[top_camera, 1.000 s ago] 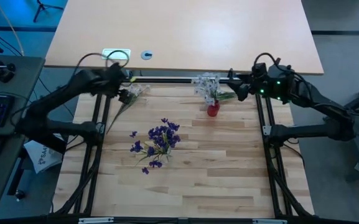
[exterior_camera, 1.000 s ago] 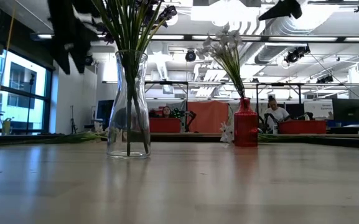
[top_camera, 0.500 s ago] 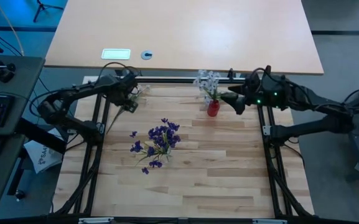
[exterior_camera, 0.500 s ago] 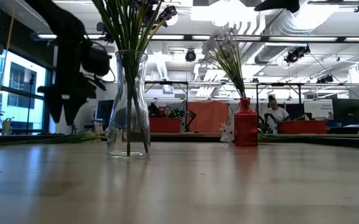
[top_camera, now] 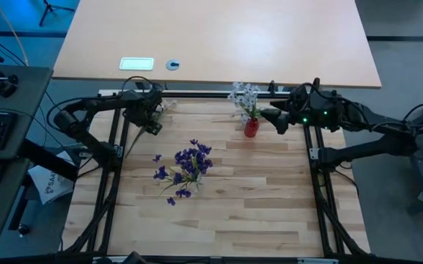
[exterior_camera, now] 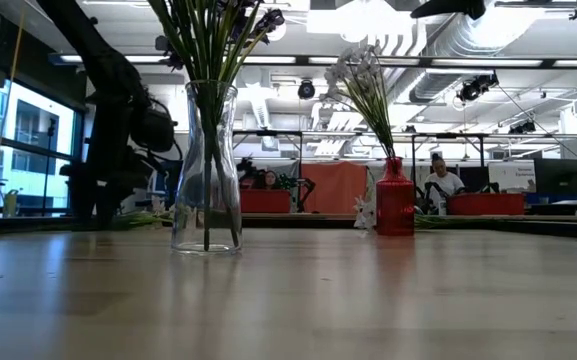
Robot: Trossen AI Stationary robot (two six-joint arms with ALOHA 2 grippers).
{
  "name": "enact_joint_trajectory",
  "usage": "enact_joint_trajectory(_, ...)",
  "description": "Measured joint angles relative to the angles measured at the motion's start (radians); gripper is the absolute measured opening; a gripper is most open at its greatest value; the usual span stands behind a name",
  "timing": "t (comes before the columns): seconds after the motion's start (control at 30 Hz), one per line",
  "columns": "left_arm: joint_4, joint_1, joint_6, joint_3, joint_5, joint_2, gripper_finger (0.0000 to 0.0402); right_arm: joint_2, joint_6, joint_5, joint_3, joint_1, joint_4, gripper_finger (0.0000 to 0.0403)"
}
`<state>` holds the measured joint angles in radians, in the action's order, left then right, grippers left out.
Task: Sort flowers into vase by color
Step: Put the top left white flowers into the red vase
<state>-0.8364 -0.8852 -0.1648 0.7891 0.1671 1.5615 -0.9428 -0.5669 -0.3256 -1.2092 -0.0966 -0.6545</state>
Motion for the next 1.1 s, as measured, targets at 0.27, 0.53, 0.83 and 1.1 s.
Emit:
enact_joint_trajectory(0.27, 0.005, 0.008, 0.011, -0.007, -0.045, 0.0, 0.0191, 0.0, -0.013, -0.056, 0.001, 0.034, 0.001, 0.035)
enact_joint_trajectory(0.53, 0.041, 0.058, 0.01, -0.054, -0.066, -0.009, 0.0014, 0.0, -0.04, -0.107, 0.001, 0.084, 0.004, 0.035)
enact_joint_trajectory(0.83, 0.063, 0.099, -0.015, -0.081, -0.128, -0.282, 0.0004, -0.008, -0.061, -0.202, 0.001, 0.142, -0.003, 0.035)
enact_joint_trajectory(1.1, 0.125, 0.145, -0.151, -0.082, -0.219, -0.622, 0.0001, -0.083, -0.153, -0.206, 0.001, 0.165, -0.194, 0.035)
